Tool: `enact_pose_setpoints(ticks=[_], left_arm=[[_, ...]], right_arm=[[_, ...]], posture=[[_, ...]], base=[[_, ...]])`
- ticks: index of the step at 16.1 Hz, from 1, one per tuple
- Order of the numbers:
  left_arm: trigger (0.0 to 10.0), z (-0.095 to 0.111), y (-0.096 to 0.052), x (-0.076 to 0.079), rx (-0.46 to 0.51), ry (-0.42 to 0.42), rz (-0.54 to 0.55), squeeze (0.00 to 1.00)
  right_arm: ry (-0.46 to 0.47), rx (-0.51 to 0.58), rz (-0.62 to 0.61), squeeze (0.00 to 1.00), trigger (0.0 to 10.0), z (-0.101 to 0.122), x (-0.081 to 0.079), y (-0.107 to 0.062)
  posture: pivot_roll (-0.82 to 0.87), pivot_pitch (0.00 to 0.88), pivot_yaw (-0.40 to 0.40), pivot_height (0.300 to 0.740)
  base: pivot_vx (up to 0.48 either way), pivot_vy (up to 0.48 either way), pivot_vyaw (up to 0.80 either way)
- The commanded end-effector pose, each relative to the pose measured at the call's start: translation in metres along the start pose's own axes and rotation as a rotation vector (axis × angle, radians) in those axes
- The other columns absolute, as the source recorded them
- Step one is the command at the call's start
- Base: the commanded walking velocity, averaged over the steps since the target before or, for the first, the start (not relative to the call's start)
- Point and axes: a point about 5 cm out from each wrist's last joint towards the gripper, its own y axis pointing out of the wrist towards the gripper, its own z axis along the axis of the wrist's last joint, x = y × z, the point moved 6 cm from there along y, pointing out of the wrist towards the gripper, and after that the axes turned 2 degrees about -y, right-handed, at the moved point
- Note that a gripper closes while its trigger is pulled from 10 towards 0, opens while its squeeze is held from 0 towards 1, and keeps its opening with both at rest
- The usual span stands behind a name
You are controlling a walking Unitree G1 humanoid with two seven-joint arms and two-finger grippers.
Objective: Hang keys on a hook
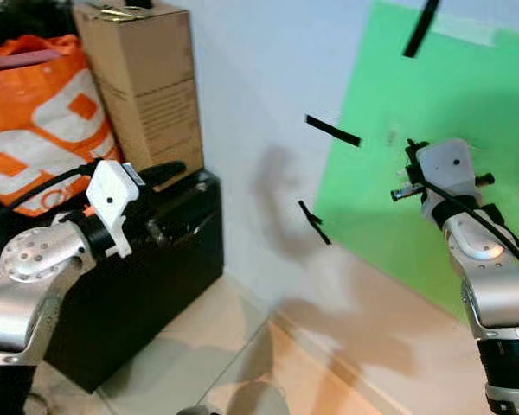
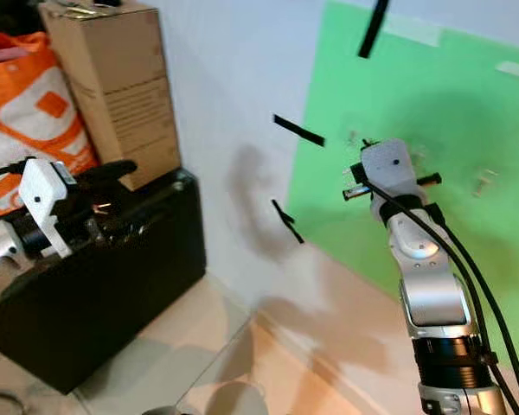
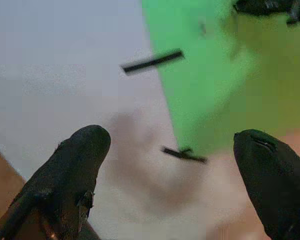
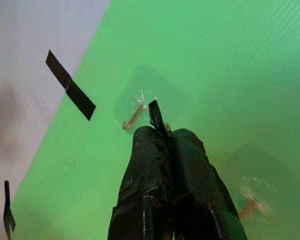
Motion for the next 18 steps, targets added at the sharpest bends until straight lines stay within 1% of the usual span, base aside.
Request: enact_pose_setpoints(ticks=[1, 2, 4, 5, 6, 7, 8, 9, 10, 11, 12, 14, 15, 16, 18], left_arm=[[10.0, -0.005, 0.006, 0.013, -0.059, -0.024, -0.073, 0.00], [10.0, -0.006, 0.010, 0.029, -0.090, -0.063, -0.162, 0.00], [10.0, 0.002, 0.015, 0.037, -0.078, -0.106, -0.217, 0.00], [10.0, 0.011, 0.021, 0.040, -0.067, -0.126, -0.246, 0.00], [10.0, 0.017, 0.030, 0.040, -0.064, -0.132, -0.250, 0.00], [10.0, 0.015, 0.033, 0.043, -0.082, -0.135, -0.260, 0.00], [10.0, 0.014, 0.035, 0.047, -0.107, -0.122, -0.283, 0.00], [10.0, 0.014, 0.035, 0.048, -0.117, -0.120, -0.290, 0.00], [10.0, 0.015, 0.041, 0.050, -0.130, -0.117, -0.282, 0.00], [10.0, 0.015, 0.051, 0.053, -0.142, -0.116, -0.258, 0.00], [10.0, 0.014, 0.058, 0.059, -0.145, -0.131, -0.251, 0.00], [10.0, 0.012, 0.059, 0.067, -0.150, -0.142, -0.257, 0.00], [10.0, 0.011, 0.058, 0.072, -0.150, -0.159, -0.261, 0.00], [10.0, 0.010, 0.058, 0.070, -0.152, -0.161, -0.256, 0.00], [10.0, 0.011, 0.056, 0.066, -0.153, -0.163, -0.245, 0.00]], right_arm=[[-0.018, 0.024, 0.012, 0.00, 10.0, 0.007, -0.002, 0.003], [-0.022, 0.027, 0.016, 0.00, 10.0, 0.009, -0.004, 0.004], [-0.022, 0.034, 0.025, 0.00, 10.0, 0.011, -0.007, 0.007], [-0.020, 0.041, 0.037, 0.00, 10.0, 0.013, -0.010, 0.009], [-0.006, 0.048, 0.065, 0.00, 10.0, 0.014, -0.017, 0.012], [0.018, 0.052, 0.091, 0.00, 10.0, 0.016, -0.022, 0.014], [0.064, 0.054, 0.134, 0.00, 10.0, 0.018, -0.032, 0.017], [0.081, 0.055, 0.149, 0.00, 10.0, 0.019, -0.035, 0.018], [0.106, 0.054, 0.170, 0.00, 10.0, 0.020, -0.042, 0.022], [0.134, 0.048, 0.187, 0.00, 10.0, 0.021, -0.048, 0.027], [0.153, 0.046, 0.194, 0.00, 10.0, 0.021, -0.051, 0.028], [0.194, 0.043, 0.198, 0.00, 10.0, 0.022, -0.052, 0.027], [0.283, 0.028, 0.194, 0.00, 10.0, 0.020, -0.051, 0.025], [0.335, 0.022, 0.188, 0.00, 10.0, 0.019, -0.050, 0.027], [0.376, 0.023, 0.169, 0.00, 10.0, 0.022, -0.045, 0.032]], posture=[[-0.02, 0.000, -0.036, 0.740], [-0.01, 0.000, -0.038, 0.740], [-0.01, 0.000, -0.048, 0.740], [0.00, 0.000, -0.054, 0.740], [0.00, 0.000, -0.061, 0.740], [0.00, 0.000, -0.063, 0.740], [0.01, 0.000, -0.065, 0.740], [0.01, 0.000, -0.065, 0.740], [0.01, 0.000, -0.064, 0.740], [0.01, 0.000, -0.061, 0.740], [0.02, 0.000, -0.058, 0.740], [0.02, 0.000, -0.056, 0.740], [0.02, 0.000, -0.052, 0.740], [0.02, 0.002, -0.048, 0.740], [0.02, 0.008, -0.048, 0.740]], base=[[0.000, 0.000, 0.00], [0.000, 0.000, 0.00], [0.000, 0.000, 0.00], [0.000, 0.000, 0.00], [0.000, 0.000, 0.00], [0.000, 0.000, 0.00], [0.000, 0.000, 0.00], [0.000, 0.000, 0.00], [0.000, 0.000, 0.00], [0.000, 0.000, 0.00], [0.000, 0.000, 0.00], [0.000, 0.000, 0.00], [0.000, 0.000, 0.00], [0.000, 0.000, 0.00], [0.000, 0.000, 0.00]])
